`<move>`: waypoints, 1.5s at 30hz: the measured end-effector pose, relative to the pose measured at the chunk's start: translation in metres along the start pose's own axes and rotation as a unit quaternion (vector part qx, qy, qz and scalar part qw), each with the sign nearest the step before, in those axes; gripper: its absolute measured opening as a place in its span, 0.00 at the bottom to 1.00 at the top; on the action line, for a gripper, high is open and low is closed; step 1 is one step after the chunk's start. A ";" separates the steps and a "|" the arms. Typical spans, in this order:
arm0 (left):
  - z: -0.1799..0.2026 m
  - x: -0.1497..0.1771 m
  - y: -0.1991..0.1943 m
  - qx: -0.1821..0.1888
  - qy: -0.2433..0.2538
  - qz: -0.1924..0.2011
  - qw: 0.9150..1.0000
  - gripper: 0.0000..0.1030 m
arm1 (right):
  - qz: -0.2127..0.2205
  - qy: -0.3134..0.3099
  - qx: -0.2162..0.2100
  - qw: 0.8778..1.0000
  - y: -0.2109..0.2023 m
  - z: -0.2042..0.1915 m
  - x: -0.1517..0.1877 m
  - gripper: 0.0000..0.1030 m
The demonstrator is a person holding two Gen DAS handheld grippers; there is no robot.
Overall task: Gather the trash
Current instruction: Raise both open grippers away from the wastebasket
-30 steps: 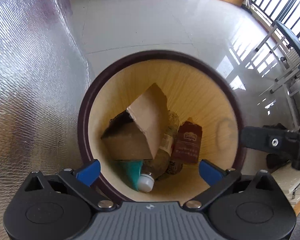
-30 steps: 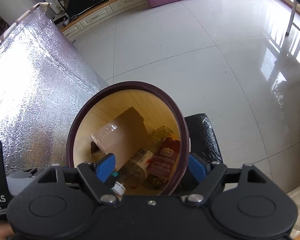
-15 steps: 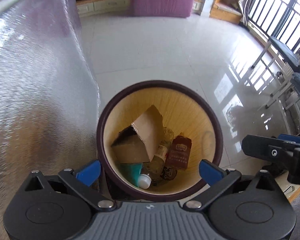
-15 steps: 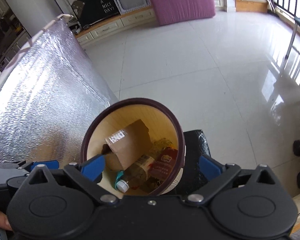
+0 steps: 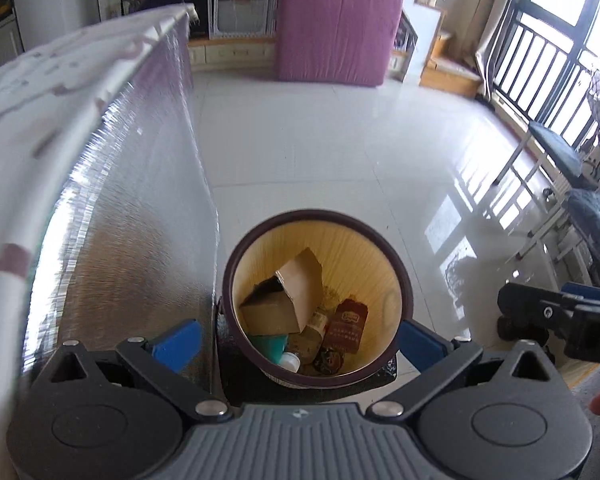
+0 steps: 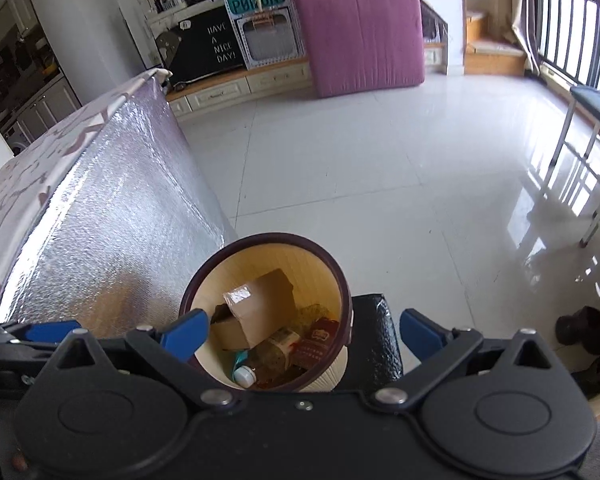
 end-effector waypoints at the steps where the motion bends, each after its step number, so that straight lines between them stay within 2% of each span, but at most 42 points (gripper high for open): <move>1: 0.002 0.000 -0.006 0.000 0.001 0.005 1.000 1.00 | 0.004 -0.001 0.001 1.000 -0.006 0.000 0.001 1.00; 16: 0.018 0.018 -0.101 0.001 0.025 0.084 0.996 1.00 | 0.074 -0.013 0.000 0.997 -0.093 -0.002 0.013 1.00; 23: 0.014 0.036 -0.131 -0.018 0.029 0.110 0.993 1.00 | 0.100 -0.023 0.008 0.995 -0.120 -0.001 0.027 1.00; 29: 0.003 0.054 -0.148 -0.001 0.007 0.122 0.993 1.00 | 0.117 -0.040 0.017 0.992 -0.137 -0.004 0.041 1.00; 35: -0.010 0.070 -0.160 -0.032 0.005 0.132 0.991 1.00 | 0.127 -0.055 0.022 0.990 -0.149 -0.006 0.056 1.00; 45: -0.020 0.093 -0.162 -0.029 -0.008 0.131 0.991 1.00 | 0.134 -0.059 0.026 0.989 -0.156 -0.008 0.073 1.00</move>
Point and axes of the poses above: each gripper's, at about its wrist camera, not at the fingertips, and y roughly the way its jaws point, z to its right, x to its underside, the point moved 7 cm from there along y, roughly the way its jaws point, and after that the axes turned 10 degrees about x, right-handed, at the moved point
